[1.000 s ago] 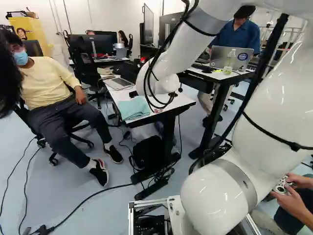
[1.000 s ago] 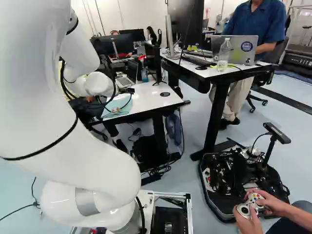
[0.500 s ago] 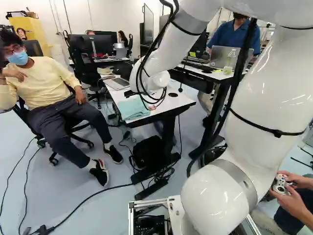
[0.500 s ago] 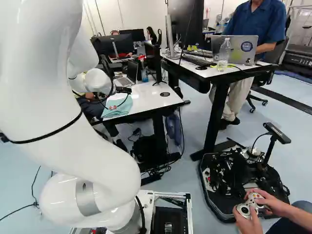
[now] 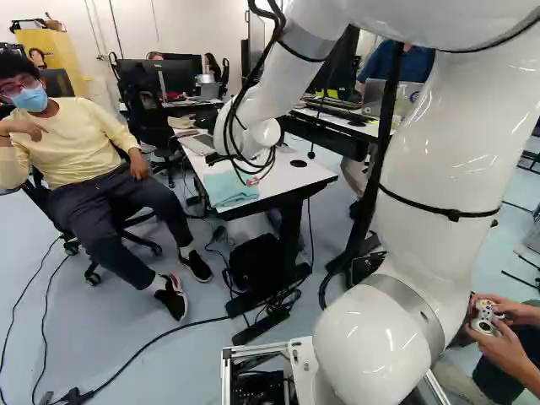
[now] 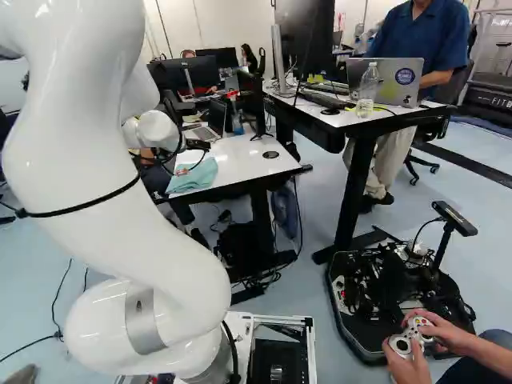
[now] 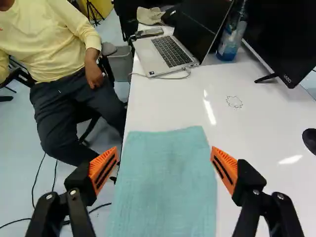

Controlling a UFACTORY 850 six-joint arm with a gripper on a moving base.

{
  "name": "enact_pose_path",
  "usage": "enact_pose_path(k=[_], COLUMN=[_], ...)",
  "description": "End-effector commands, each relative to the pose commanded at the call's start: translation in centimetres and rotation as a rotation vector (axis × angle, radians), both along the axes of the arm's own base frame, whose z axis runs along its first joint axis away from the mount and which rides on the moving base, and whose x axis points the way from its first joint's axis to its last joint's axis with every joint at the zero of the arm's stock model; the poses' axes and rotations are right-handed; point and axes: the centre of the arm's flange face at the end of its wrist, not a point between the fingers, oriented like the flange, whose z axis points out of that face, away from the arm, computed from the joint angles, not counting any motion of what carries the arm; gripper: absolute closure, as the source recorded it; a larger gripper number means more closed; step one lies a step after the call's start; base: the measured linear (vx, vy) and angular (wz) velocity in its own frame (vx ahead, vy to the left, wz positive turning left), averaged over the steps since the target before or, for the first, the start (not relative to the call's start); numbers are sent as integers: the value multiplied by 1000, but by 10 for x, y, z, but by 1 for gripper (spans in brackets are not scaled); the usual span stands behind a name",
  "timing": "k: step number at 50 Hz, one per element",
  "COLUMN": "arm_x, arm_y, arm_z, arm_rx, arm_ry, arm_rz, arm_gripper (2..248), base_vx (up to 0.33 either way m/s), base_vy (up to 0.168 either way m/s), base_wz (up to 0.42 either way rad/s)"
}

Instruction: Clean the table with the green towel

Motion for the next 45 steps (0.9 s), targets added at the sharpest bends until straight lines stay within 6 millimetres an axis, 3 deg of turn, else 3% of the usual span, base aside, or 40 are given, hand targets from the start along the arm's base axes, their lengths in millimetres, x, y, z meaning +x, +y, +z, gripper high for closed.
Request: enact_pose_path(k=[22, 45], arm_x=[14, 16], arm_y=[17, 18], arm_z=[-1, -4], arm_rx=[2, 0], arm_ry=[-5, 0], arm_rz=[19, 21], arm_gripper=[3, 3], base_vx=[0, 0], base_vy=[0, 0], base_wz=[0, 0])
